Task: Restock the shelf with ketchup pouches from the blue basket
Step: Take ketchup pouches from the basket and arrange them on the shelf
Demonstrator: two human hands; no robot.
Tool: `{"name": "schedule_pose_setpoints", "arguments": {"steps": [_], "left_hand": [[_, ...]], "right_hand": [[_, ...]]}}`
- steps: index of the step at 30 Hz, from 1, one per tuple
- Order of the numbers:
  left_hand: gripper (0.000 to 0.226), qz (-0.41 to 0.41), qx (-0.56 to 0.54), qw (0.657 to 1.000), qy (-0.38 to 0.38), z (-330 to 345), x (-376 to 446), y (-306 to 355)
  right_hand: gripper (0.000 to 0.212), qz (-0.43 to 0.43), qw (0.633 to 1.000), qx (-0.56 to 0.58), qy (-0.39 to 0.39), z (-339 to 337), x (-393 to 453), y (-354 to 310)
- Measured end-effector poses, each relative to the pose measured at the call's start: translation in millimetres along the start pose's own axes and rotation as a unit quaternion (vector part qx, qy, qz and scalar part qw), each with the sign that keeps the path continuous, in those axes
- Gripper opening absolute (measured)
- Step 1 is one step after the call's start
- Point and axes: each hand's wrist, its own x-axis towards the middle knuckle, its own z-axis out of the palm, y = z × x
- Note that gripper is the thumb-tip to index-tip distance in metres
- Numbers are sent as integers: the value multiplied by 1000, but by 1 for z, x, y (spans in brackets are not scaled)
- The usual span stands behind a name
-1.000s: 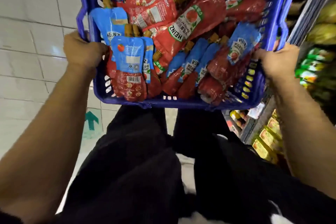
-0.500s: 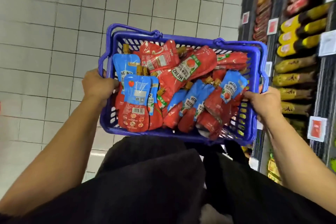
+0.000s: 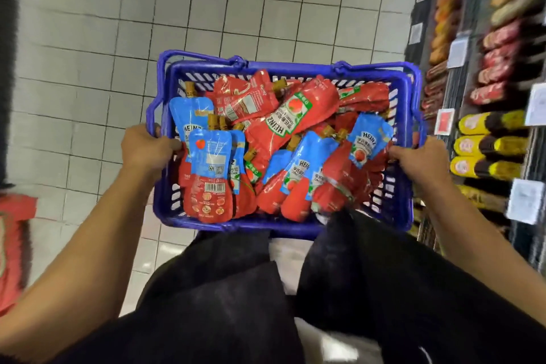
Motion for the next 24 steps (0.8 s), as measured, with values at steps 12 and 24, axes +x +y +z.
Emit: {"name": "schedule_pose_setpoints", "arguments": {"steps": [12,24], "left_hand": [[23,33,-80,995,-59,50,168,213],[22,90,-43,993,-69,72,303,447]], "right_hand": [[22,-7,998,-5,66,-6,158,-199],[18,11,996,36,83,-12,309,-365]]}}
